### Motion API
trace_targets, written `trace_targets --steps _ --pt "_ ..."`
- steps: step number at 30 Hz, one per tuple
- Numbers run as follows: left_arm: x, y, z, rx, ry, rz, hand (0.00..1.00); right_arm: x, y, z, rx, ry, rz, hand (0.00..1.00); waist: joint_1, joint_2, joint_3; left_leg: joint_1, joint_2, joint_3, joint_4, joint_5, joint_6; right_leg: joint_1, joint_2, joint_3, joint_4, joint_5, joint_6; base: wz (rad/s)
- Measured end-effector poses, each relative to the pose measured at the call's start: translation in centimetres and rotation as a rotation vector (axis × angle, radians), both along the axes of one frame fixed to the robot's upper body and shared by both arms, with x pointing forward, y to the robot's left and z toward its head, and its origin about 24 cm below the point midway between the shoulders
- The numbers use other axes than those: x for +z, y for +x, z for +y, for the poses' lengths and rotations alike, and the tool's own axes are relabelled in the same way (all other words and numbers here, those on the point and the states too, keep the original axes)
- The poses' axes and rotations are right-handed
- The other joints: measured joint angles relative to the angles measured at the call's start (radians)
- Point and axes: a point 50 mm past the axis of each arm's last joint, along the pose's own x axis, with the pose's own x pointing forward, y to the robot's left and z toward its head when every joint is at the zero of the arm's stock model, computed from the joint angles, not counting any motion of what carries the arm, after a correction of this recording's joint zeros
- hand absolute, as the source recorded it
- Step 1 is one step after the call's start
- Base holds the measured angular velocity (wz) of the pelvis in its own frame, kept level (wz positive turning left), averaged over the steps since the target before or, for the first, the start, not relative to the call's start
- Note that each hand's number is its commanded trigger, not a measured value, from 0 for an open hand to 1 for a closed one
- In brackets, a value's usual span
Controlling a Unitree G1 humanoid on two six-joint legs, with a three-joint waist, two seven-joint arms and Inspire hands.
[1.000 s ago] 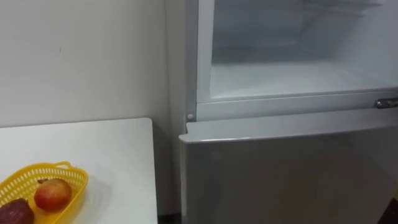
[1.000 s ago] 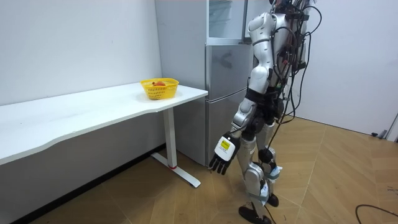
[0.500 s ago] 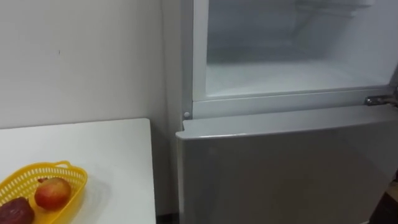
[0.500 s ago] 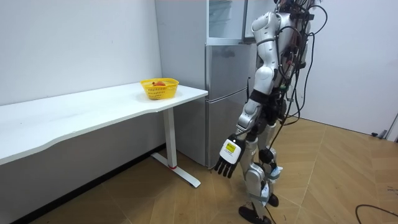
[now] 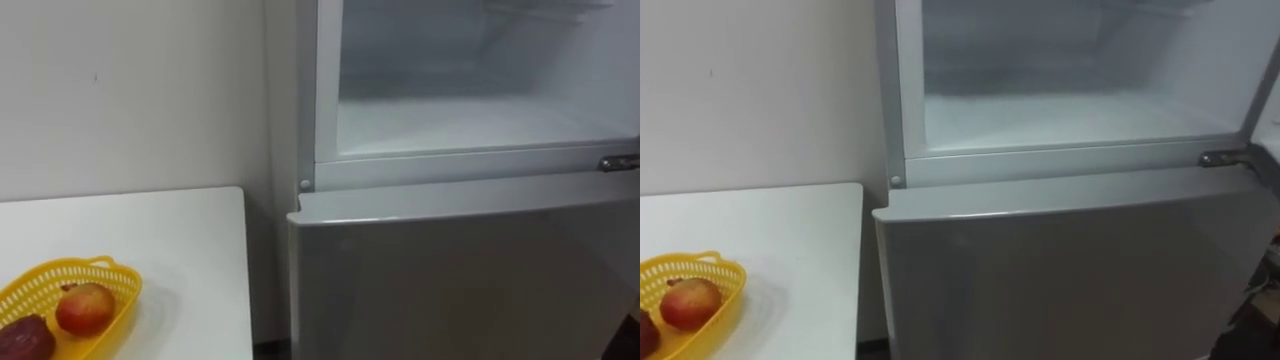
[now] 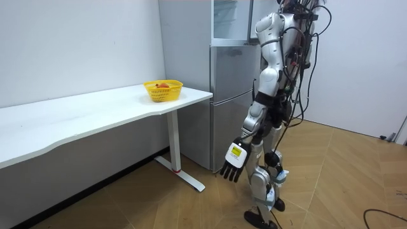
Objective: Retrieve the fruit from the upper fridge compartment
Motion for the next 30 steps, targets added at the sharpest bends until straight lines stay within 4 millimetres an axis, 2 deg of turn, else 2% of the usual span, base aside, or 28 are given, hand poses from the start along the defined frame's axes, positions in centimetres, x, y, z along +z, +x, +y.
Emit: trace_targets --steps 8,13,26,30 --pt "-0.2 -0.6 -0.4 0.003 -0.041 0.027 0.0 0.6 0.3 0.2 0.026 -0.114 0.007 0.0 0.011 0.006 0.0046 0.011 0.0 -0.008 0.001 0.0 0.0 0.011 -0.003 -0.017 -0.007 -0.001 0.0 0.04" --pt "-0.2 -0.7 -0.3 0.005 -0.041 0.026 0.0 0.7 0.5 0.5 0.03 -0.196 0.043 0.0 0.01 0.005 0.0039 0.011 -0.002 -0.023 0.001 0.0 0.0 0.013 -0.003 -0.024 -0.007 -0.001 0.0 0.05" --pt "-0.1 0.0 -0.2 -0.006 -0.04 0.006 0.0 0.6 2.5 2.7 0.146 -0.364 0.146 0.0 0.019 -0.019 0.0033 0.01 -0.001 -0.023 0.001 0.001 -0.001 0.012 -0.002 -0.023 -0.002 -0.001 -0.001 0.0" --pt "-0.1 0.2 -0.2 -0.01 -0.045 0.002 0.0 0.9 3.1 3.4 0.175 -0.434 0.16 0.0 0.04 -0.035 0.003 0.006 -0.002 -0.029 0.006 0.001 -0.001 0.018 -0.004 -0.029 0.0 -0.001 -0.001 0.04"
